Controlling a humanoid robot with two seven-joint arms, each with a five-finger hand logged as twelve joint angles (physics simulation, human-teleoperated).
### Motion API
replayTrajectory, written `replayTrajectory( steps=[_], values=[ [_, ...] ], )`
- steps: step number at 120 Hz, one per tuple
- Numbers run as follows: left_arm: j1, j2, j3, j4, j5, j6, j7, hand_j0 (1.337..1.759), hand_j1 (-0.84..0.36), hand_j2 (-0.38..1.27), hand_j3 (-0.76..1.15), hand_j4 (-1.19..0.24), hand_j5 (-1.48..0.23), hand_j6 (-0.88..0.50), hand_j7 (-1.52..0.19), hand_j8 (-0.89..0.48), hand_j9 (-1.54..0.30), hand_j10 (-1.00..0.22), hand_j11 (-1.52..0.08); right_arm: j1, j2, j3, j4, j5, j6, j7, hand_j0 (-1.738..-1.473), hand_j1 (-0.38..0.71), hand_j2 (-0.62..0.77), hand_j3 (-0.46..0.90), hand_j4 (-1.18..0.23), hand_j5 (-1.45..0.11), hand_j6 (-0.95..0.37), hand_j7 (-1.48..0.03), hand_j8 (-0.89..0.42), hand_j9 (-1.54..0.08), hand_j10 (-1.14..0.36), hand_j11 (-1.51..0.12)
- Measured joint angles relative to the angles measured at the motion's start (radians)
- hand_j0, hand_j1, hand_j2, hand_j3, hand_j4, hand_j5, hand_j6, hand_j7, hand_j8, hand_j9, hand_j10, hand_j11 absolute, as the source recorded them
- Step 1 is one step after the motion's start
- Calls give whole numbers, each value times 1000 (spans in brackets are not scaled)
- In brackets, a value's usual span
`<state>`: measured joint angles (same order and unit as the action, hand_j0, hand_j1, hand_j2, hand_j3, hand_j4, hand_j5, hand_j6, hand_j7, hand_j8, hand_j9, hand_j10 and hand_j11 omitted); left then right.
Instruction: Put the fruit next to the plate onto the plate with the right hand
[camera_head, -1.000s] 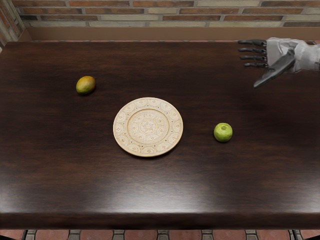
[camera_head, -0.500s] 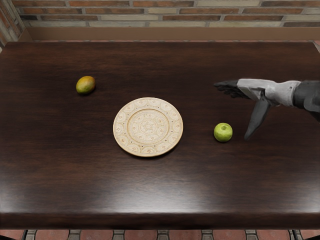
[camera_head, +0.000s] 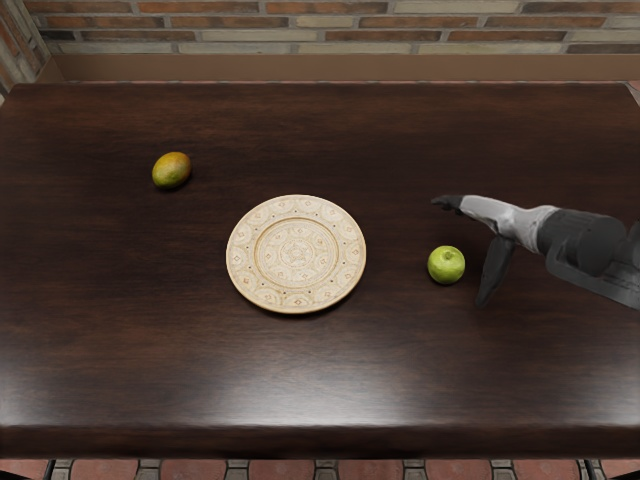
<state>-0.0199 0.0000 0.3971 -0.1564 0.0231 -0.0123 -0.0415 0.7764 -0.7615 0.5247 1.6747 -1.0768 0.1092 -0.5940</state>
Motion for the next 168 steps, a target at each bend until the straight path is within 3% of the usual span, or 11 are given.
replayTrajectory(
  steps=[31, 67, 98, 168],
  values=[
    [0, 0, 0, 0, 0, 0, 0, 1658, 69, 47, 0, -234, -304, -234, -304, -234, -304, -234, -304, 2, 29, 2, 4, -2, -19, -15, -1658, -210, -21, 0, -121, -153, -123, -153, -122, -153, -120, -153],
    [0, 0, 0, 0, 0, 0, 0, 1658, 69, 47, 0, -234, -304, -234, -304, -234, -304, -234, -304, -10, 95, -28, 5, -162, -127, -17, -1658, -126, -35, 0, -191, -244, -192, -243, -191, -244, -190, -244],
    [0, 0, 0, 0, 0, 0, 0, 1658, 69, 47, 0, -234, -304, -234, -304, -234, -304, -234, -304, -23, 94, -77, 15, -202, -174, -17, -1658, -99, -39, 0, -213, -273, -215, -272, -214, -273, -212, -273],
    [0, 0, 0, 0, 0, 0, 0, 1658, 69, 47, 0, -234, -304, -234, -304, -234, -304, -234, -304, -63, 76, -102, 49, -259, -204, -17, -1658, 112, -74, 0, -389, -502, -391, -502, -390, -502, -389, -502]
  ],
)
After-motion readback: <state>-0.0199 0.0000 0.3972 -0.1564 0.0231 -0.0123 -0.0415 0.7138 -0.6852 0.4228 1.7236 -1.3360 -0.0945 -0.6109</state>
